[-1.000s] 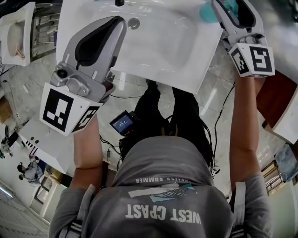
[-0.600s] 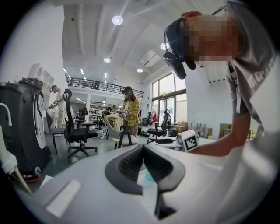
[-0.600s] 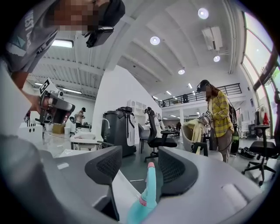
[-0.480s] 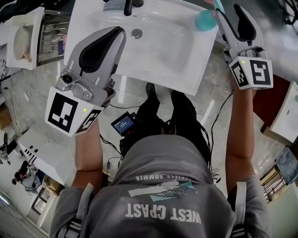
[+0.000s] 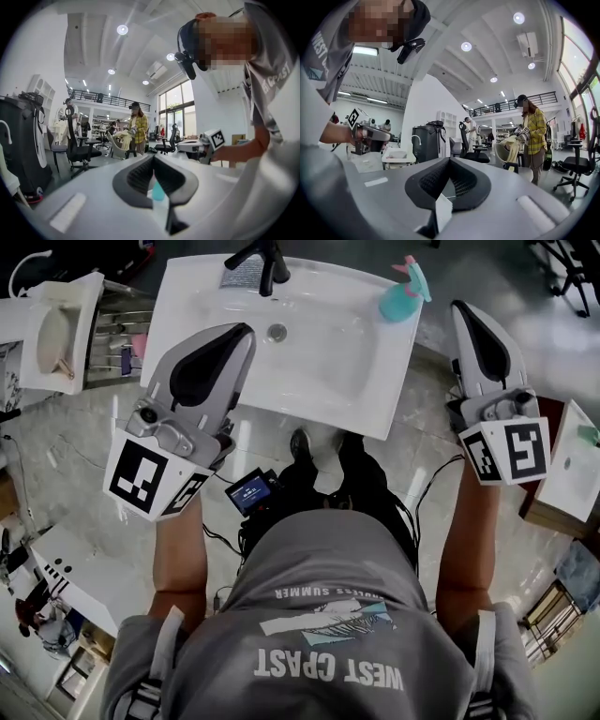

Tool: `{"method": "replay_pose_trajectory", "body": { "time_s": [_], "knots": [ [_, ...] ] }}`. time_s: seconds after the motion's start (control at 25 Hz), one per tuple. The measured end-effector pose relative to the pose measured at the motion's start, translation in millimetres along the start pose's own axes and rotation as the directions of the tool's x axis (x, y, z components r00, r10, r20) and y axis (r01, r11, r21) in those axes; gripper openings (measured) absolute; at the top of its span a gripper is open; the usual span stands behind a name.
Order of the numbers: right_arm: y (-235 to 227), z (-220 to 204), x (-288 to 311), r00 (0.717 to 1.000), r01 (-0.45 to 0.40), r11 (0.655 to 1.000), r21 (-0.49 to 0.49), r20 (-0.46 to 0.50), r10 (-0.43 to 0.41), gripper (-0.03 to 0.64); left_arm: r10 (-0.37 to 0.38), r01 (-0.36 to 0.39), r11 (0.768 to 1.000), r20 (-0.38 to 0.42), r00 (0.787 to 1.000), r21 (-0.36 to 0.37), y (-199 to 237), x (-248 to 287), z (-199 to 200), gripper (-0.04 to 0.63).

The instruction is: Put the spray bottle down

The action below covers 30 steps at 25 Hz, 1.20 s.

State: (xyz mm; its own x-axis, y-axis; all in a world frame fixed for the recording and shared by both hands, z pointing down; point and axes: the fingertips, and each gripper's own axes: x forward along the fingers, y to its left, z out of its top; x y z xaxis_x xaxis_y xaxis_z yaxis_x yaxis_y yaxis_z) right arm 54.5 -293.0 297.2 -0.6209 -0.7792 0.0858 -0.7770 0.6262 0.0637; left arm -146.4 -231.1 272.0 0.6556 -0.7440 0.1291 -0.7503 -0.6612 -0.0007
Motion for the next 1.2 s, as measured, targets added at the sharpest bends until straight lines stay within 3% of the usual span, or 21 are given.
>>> {"method": "replay_pose_trajectory", "body": {
  "time_s": [0.4,0.84,1.2],
  "knots": [
    [42,74,-50,1.0,0.004,0.997,0.074,-0.023,-0.002,-0.002,-0.031,0.029,0.998,0.047,0.998,0.047,-18,-50,42,0.003],
    [105,121,-84,0.999,-0.036,0.999,0.011,-0.036,0.036,-0.002,-0.063,0.056,0.996,0.095,0.993,0.074,-30,-95,59,0.003],
    [150,136,-101,0.996,-0.073,0.996,-0.047,-0.056,0.071,-0.002,-0.08,0.07,0.994,0.113,0.99,0.087,-36,-123,63,0.003]
  ]
}}
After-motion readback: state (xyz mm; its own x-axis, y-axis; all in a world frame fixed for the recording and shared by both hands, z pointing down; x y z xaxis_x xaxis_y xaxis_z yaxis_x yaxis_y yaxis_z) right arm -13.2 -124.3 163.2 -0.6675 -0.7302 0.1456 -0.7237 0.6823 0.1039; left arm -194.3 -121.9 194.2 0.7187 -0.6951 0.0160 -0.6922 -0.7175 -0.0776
